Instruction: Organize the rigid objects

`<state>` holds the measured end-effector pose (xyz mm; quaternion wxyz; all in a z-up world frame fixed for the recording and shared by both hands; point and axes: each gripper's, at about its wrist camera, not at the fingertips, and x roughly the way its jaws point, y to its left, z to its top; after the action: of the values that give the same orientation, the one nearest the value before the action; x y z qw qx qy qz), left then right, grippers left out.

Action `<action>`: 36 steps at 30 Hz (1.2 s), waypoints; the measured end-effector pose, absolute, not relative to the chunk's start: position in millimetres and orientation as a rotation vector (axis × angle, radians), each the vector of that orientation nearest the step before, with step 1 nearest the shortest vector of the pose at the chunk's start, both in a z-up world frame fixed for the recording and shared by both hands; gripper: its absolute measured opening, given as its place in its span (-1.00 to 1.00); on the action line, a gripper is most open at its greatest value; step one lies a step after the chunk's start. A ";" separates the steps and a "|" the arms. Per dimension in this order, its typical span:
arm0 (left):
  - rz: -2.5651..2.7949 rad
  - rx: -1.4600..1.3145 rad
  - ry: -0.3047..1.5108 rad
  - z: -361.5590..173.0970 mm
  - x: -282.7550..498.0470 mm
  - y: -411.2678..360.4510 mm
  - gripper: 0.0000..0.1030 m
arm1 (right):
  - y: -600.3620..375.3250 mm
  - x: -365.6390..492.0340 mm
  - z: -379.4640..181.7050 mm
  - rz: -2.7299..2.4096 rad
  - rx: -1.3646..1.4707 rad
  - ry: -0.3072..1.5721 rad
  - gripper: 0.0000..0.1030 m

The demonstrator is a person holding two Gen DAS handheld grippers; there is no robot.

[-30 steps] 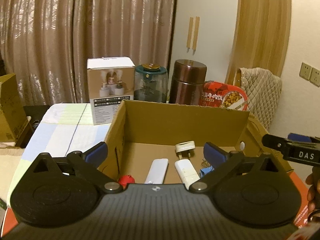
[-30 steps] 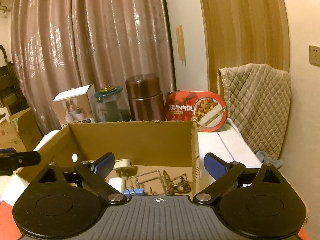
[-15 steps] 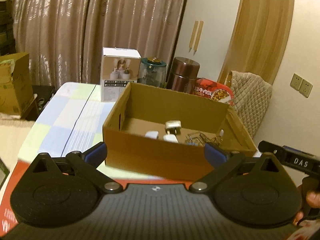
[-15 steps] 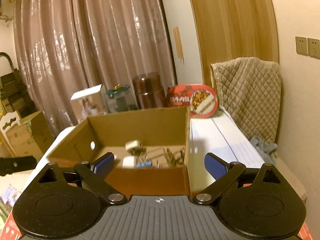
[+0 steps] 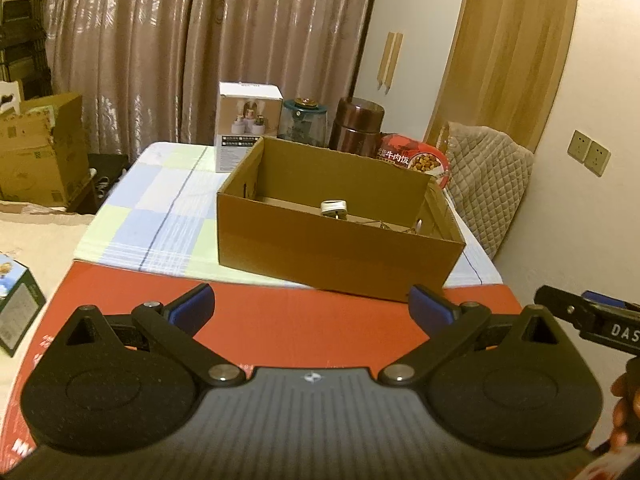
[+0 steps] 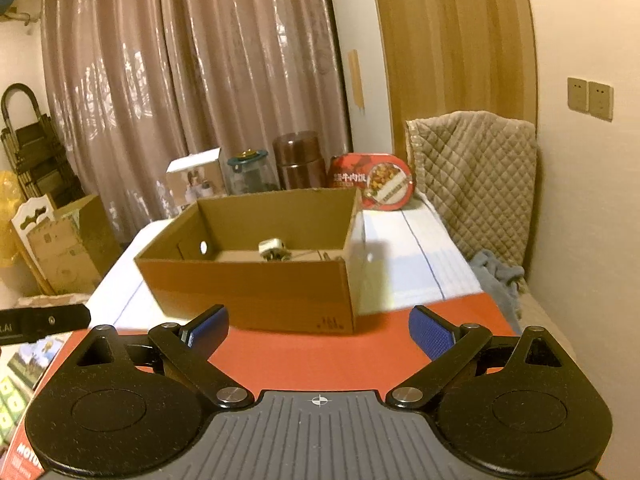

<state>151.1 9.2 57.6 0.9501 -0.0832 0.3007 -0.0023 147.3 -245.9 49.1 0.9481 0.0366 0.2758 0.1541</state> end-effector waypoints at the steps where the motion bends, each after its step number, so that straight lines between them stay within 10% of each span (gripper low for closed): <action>1: -0.002 -0.167 0.608 59.9 143.6 7.6 0.97 | -247.9 140.4 51.5 0.316 0.069 0.565 0.83; 36: 0.043 -0.047 0.582 84.2 38.6 -30.7 0.97 | -246.5 38.4 78.8 0.411 -0.010 0.594 0.82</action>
<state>38.6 -30.7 84.2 0.9575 -0.0232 0.2867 0.0213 38.4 -246.5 78.8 0.9355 -0.0049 0.2903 0.2012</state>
